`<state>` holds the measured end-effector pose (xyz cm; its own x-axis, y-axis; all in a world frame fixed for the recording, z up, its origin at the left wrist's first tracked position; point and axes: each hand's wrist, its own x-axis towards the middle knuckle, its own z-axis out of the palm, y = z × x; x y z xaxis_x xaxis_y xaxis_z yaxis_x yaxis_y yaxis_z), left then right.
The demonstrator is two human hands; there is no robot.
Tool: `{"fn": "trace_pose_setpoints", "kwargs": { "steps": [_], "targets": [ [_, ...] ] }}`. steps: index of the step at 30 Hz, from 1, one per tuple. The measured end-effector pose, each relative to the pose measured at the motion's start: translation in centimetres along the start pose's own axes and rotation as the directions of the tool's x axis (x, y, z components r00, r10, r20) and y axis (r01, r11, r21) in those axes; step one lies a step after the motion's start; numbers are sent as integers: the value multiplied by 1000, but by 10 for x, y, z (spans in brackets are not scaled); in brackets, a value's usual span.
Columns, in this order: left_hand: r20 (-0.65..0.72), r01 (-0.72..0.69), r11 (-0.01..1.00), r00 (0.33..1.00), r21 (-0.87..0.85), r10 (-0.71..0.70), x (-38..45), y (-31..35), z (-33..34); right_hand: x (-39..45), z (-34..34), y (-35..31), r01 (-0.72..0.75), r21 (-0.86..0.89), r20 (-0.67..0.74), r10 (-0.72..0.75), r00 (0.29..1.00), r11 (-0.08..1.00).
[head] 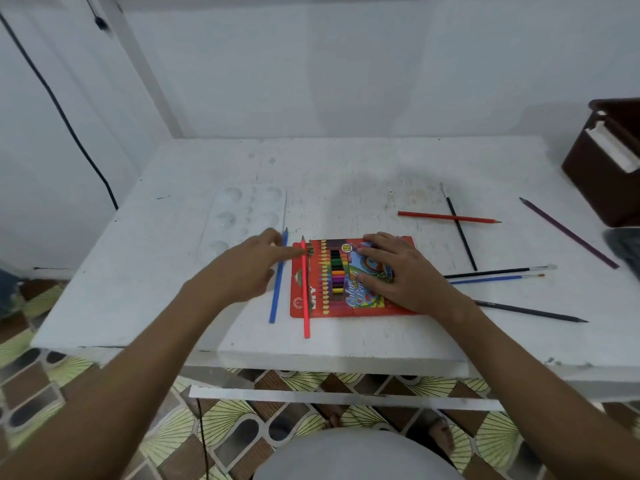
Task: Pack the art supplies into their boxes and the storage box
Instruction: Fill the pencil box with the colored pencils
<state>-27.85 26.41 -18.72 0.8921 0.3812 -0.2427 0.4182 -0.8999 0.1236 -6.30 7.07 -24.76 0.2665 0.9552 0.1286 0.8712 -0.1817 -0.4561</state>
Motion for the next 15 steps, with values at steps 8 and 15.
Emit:
{"fn": "trace_pose_setpoints", "kwargs": {
  "steps": [8,15],
  "targets": [
    [-53,-234,948,967,218,250,17,-15,4,0,2,1,-11,2,-7,11,1000,1000],
    [-52,-401,784,876,473,479,6,-19,-6,-1,2,0,-1,5,-15,1,1000,1000]
  ]
}}
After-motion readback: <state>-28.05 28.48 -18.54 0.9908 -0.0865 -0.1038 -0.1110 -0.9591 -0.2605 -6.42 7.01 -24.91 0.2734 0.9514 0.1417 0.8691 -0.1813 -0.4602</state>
